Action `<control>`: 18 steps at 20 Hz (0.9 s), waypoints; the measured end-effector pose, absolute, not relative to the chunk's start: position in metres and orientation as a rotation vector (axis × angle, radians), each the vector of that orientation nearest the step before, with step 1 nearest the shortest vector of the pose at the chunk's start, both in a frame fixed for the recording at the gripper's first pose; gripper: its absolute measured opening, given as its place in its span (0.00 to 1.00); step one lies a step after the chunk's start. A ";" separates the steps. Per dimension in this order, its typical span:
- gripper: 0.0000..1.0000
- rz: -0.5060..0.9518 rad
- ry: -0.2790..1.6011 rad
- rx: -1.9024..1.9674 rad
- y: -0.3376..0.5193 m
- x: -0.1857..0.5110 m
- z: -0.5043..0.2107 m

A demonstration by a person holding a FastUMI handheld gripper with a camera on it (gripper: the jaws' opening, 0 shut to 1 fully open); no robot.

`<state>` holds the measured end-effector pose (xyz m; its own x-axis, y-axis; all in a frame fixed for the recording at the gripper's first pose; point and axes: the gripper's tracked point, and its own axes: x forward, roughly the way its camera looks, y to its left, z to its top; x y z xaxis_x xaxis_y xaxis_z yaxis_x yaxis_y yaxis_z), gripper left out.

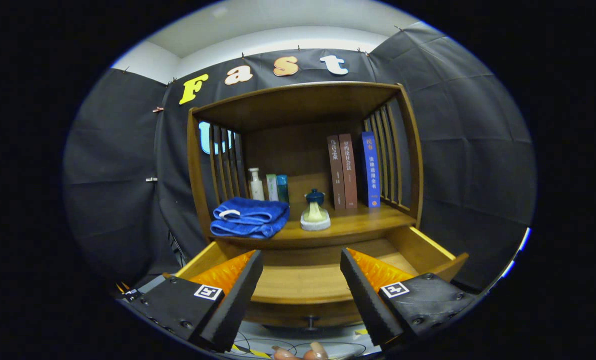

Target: Pull open the drawer, take out the items inside it, and place them on the countertop above the cabinet.

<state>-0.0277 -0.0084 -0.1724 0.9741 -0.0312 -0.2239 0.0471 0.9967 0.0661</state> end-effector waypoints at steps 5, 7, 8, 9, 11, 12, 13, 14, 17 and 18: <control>0.99 -0.078 0.253 0.072 -0.018 -0.049 -0.228; 0.99 -0.084 0.276 0.093 -0.019 -0.050 -0.244; 0.99 -0.087 0.289 0.094 -0.020 -0.047 -0.252; 0.99 -0.085 0.305 0.089 -0.019 -0.045 -0.260; 0.99 -0.079 0.341 0.076 -0.018 -0.042 -0.271; 0.99 -0.076 0.350 0.073 -0.018 -0.041 -0.275; 1.00 -0.076 0.353 0.075 -0.017 -0.039 -0.276; 1.00 -0.073 0.356 0.075 -0.017 -0.037 -0.278; 0.99 -0.084 0.355 0.065 -0.021 -0.035 -0.281; 0.98 -0.084 0.353 0.066 -0.020 -0.035 -0.281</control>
